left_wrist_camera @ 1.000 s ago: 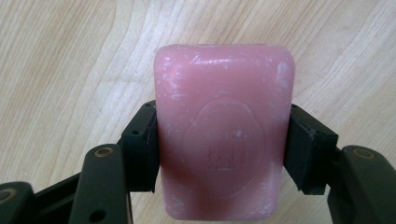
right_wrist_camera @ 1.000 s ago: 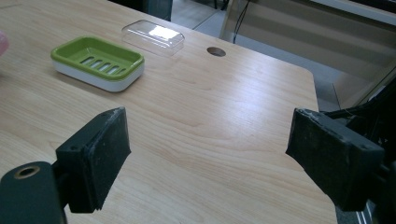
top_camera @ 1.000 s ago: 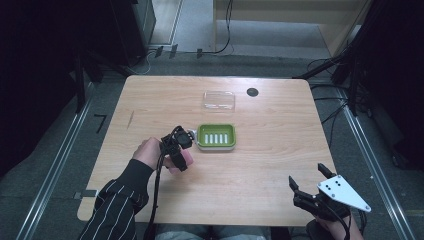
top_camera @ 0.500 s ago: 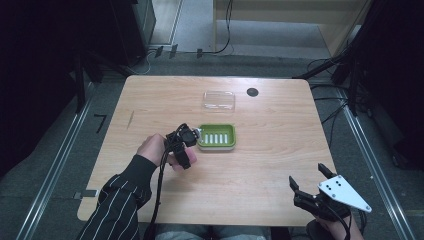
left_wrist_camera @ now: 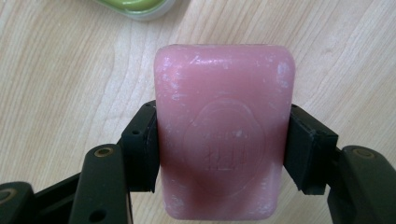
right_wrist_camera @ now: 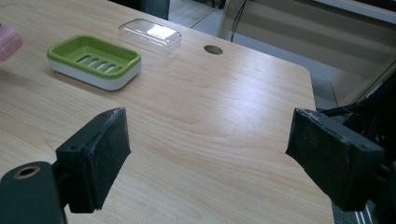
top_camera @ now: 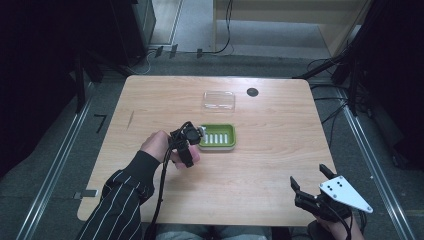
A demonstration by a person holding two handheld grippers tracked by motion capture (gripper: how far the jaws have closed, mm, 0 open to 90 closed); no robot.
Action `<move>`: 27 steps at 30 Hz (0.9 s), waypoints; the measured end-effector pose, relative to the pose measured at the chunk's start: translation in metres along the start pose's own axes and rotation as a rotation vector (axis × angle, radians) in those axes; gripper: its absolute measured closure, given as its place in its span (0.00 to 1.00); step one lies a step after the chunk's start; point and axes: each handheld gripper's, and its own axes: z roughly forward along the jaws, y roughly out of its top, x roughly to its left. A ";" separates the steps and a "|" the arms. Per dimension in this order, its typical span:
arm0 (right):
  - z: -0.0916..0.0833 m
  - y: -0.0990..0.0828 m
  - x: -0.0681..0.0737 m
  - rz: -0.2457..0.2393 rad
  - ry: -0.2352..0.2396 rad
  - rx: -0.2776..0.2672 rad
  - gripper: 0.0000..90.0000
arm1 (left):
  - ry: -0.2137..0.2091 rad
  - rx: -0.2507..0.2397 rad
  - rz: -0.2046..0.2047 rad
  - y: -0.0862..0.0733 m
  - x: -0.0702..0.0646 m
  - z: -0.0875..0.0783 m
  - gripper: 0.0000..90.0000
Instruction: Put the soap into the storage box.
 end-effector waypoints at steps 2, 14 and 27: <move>0.000 0.000 0.000 0.001 -0.002 0.004 0.15 | -0.001 -0.005 -0.005 0.001 0.000 0.000 0.43; -0.009 -0.004 -0.004 0.020 -0.027 0.004 0.15 | 0.010 -0.012 0.031 0.014 0.003 -0.006 0.43; -0.011 -0.006 -0.004 0.017 -0.030 0.009 0.15 | 0.011 -0.023 0.048 0.019 0.005 -0.009 0.43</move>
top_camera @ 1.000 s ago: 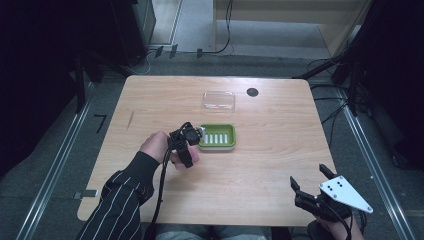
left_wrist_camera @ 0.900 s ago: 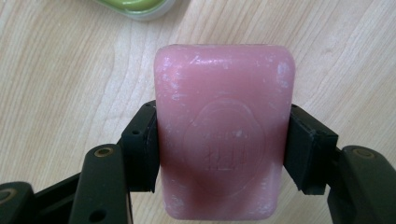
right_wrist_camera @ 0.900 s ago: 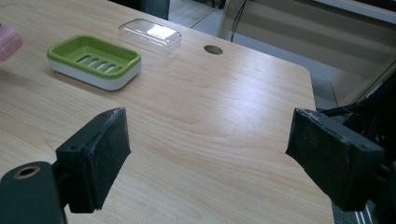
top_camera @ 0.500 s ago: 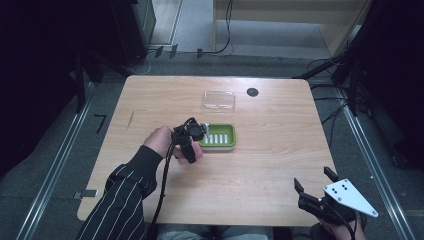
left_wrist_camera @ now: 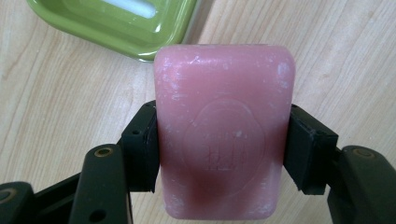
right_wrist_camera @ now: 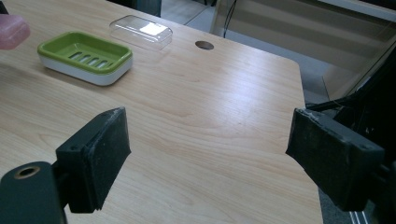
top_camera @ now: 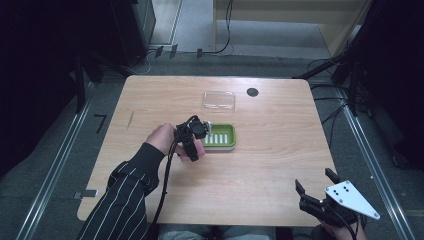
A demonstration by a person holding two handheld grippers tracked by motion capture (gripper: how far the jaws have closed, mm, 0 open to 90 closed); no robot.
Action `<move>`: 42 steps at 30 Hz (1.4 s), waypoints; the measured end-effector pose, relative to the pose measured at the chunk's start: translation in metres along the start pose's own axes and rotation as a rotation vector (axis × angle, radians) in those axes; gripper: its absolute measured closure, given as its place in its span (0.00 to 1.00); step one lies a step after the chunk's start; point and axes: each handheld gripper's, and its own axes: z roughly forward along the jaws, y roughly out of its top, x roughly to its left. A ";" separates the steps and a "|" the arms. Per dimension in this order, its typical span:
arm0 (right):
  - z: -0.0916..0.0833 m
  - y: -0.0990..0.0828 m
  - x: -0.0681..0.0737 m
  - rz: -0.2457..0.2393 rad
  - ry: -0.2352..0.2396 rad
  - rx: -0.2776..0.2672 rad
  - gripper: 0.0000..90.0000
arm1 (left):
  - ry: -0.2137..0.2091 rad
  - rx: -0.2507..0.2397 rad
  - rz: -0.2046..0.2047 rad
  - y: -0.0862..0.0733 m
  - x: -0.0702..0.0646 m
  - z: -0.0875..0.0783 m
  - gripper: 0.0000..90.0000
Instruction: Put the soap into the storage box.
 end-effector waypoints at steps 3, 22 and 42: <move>-0.001 0.000 0.000 0.004 -0.003 0.002 0.15 | -0.002 -0.001 0.013 0.002 0.000 -0.002 0.43; -0.006 -0.003 -0.002 0.007 -0.020 0.006 0.15 | -0.002 -0.015 0.069 0.015 0.007 -0.011 0.43; -0.012 -0.006 -0.004 0.017 -0.037 0.006 0.15 | -0.003 -0.013 0.109 0.032 0.014 -0.011 0.43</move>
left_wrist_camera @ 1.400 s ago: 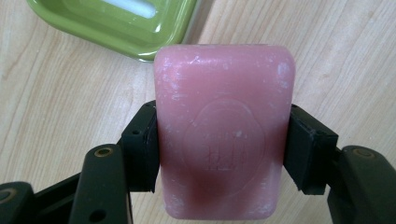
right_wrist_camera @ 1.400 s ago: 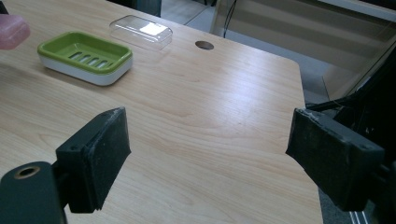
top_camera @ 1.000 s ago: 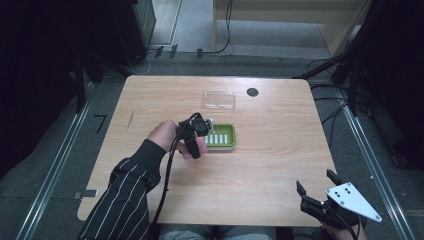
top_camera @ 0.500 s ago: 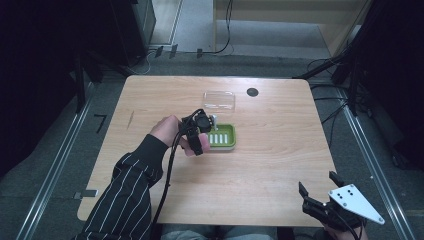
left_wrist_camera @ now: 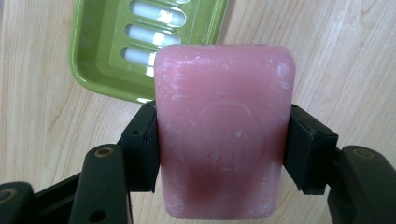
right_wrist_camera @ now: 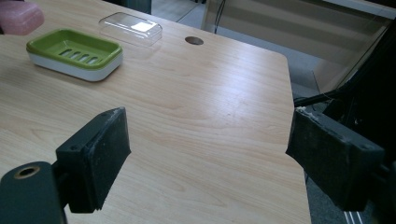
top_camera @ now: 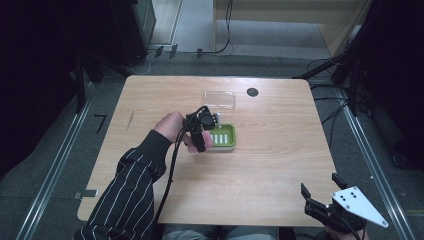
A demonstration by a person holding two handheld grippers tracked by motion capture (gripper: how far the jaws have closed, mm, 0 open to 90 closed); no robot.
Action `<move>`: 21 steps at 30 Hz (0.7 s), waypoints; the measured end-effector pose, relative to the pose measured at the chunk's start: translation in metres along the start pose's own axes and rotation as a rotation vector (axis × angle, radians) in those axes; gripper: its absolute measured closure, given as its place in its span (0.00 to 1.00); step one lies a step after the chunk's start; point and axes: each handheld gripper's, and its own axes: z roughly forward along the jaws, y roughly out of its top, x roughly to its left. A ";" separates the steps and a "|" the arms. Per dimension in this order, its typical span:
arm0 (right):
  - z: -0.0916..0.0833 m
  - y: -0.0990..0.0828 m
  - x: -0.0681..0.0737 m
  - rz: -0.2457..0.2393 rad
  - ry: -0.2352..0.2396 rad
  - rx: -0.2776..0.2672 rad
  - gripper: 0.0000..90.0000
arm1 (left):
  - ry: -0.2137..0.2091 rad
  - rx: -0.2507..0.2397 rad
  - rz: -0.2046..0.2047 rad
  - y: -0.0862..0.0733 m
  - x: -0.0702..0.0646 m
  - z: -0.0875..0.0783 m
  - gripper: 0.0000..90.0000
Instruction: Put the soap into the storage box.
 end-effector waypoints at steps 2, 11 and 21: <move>0.000 0.000 0.000 0.001 -0.002 0.001 0.15 | -0.001 0.005 0.006 0.002 0.001 0.000 0.43; -0.002 -0.001 -0.001 0.004 -0.009 0.007 0.15 | 0.003 -0.006 0.018 0.005 0.004 -0.002 0.43; -0.004 -0.002 -0.001 0.008 -0.018 0.010 0.15 | 0.005 -0.004 0.025 0.008 0.008 -0.001 0.43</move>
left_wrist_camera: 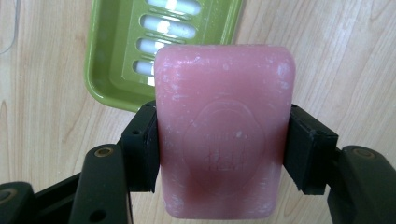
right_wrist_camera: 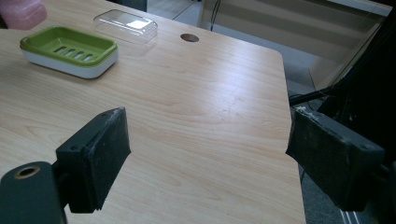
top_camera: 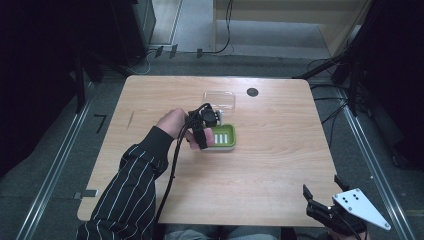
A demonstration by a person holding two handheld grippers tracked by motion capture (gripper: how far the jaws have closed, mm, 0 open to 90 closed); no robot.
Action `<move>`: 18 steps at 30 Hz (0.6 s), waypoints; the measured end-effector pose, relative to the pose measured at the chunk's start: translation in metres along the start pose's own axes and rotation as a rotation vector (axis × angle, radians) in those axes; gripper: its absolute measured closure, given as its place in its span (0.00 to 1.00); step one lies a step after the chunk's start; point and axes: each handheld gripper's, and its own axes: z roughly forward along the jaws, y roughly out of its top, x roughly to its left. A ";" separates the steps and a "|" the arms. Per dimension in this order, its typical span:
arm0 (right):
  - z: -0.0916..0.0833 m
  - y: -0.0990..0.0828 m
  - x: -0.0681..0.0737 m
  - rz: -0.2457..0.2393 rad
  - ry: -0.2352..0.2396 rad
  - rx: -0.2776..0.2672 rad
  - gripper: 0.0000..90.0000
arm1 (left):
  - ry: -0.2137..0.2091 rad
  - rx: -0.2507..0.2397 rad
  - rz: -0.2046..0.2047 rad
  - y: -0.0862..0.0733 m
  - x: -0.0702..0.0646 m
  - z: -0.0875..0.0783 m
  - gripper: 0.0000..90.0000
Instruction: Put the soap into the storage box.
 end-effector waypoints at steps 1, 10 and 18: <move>0.000 0.000 0.000 -0.001 0.000 0.001 0.15 | 0.001 -0.001 0.004 0.001 0.001 0.000 0.43; -0.003 -0.002 -0.001 -0.005 -0.007 0.002 0.15 | 0.008 -0.005 0.029 0.009 0.003 0.000 0.43; -0.006 -0.003 -0.002 0.000 -0.018 0.005 0.15 | 0.013 -0.010 0.033 0.013 0.006 0.001 0.43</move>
